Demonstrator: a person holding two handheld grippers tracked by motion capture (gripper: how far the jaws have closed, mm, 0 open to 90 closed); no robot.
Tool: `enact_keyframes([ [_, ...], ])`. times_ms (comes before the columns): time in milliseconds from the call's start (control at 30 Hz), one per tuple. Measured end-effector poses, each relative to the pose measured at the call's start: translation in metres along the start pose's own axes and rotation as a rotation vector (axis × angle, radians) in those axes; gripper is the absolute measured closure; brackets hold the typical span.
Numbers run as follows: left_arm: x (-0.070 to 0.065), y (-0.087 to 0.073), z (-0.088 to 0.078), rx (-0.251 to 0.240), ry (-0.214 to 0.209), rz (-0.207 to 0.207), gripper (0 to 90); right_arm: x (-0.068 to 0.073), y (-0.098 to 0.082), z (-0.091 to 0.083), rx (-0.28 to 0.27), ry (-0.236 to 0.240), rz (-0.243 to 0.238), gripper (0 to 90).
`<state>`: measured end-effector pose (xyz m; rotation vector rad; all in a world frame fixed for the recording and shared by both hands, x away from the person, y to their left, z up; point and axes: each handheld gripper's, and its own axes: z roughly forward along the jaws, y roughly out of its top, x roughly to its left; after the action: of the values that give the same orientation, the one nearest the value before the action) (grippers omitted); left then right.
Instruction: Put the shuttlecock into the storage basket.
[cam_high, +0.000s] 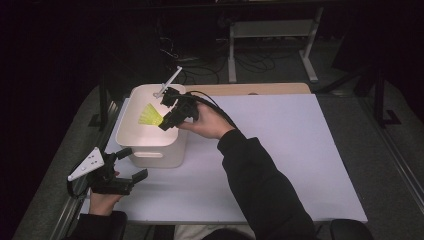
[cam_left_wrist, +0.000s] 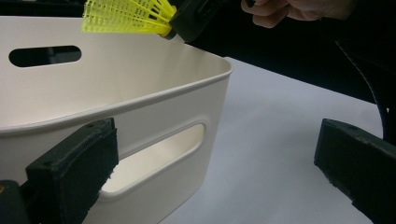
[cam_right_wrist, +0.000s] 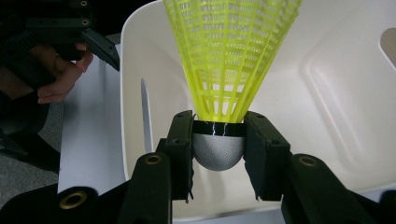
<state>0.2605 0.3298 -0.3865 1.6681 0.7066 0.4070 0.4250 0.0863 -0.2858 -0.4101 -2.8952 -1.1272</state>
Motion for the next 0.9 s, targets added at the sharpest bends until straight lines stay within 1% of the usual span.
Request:
enact_keyframes([
  [267, 0.000, 0.000, 0.000, 0.001, 0.001, 0.000, 0.0, 0.002, 0.000, 0.010, 0.016, 0.016, -0.005, 63.2],
  [467, 0.000, 0.000, 0.000, 0.001, 0.001, 0.001, 0.0, 0.003, -0.002, 0.018, 0.039, 0.027, -0.004, 63.2],
  [500, 0.000, 0.000, 0.000, 0.001, 0.001, 0.000, 0.0, 0.004, -0.002, 0.019, 0.046, 0.028, 0.001, 63.1],
  [733, 0.000, 0.000, 0.000, 0.000, 0.000, 0.001, 0.0, 0.006, -0.003, 0.029, 0.085, 0.034, -0.003, 63.1],
  [900, 0.000, 0.000, 0.000, -0.001, -0.001, 0.001, 0.0, 0.007, -0.003, 0.032, 0.090, 0.039, -0.005, 63.0],
])
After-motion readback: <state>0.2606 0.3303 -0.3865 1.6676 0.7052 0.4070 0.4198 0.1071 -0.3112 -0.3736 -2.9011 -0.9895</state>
